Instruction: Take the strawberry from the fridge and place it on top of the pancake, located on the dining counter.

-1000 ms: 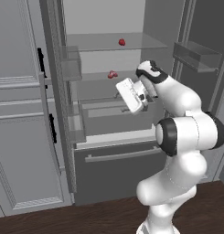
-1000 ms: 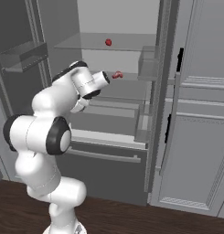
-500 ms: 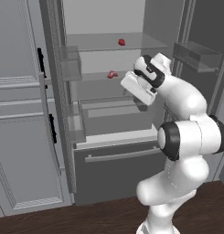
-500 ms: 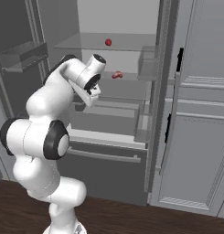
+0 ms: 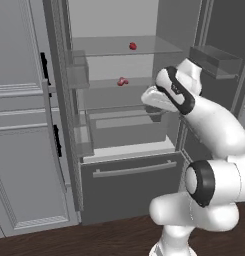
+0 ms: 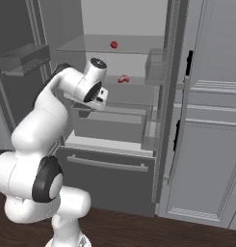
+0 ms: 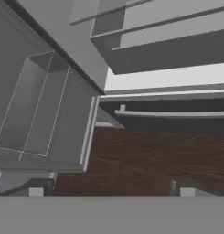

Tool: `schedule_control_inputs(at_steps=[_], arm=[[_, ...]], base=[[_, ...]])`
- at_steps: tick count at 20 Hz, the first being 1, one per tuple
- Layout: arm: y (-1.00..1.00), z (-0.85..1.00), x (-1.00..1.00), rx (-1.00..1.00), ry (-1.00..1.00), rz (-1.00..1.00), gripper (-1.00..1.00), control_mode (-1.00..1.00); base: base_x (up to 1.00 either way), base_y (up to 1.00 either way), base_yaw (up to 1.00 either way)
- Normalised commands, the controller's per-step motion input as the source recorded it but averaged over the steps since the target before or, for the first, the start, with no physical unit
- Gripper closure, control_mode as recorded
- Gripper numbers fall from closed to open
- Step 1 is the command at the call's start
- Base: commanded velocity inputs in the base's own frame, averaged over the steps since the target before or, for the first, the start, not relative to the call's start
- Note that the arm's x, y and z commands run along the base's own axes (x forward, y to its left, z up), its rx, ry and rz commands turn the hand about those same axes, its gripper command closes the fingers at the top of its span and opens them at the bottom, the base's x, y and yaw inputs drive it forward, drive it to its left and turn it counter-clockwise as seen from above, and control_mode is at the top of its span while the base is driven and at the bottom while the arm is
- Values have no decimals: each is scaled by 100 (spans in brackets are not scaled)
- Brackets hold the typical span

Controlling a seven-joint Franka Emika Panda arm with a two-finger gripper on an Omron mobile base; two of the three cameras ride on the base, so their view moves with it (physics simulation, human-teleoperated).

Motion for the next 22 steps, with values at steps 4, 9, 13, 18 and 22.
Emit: schedule_control_inputs(at_steps=[4, 9, 13, 18, 22], arm=[[20, 0, -78, -44, -2, 45, -100, -100], [5, -9, -45, -51, 3, 8, -100, -100], [-31, -2, -70, -10, 3, -28, -100, -100], [-41, -3, -90, 11, 0, -41, -100, -100], [-8, -21, -86, 27, -18, -10, -100, -100]], base=[[0, 0, 0], [0, 0, 0], [0, 0, 0], [0, 0, 0], [0, 0, 0]])
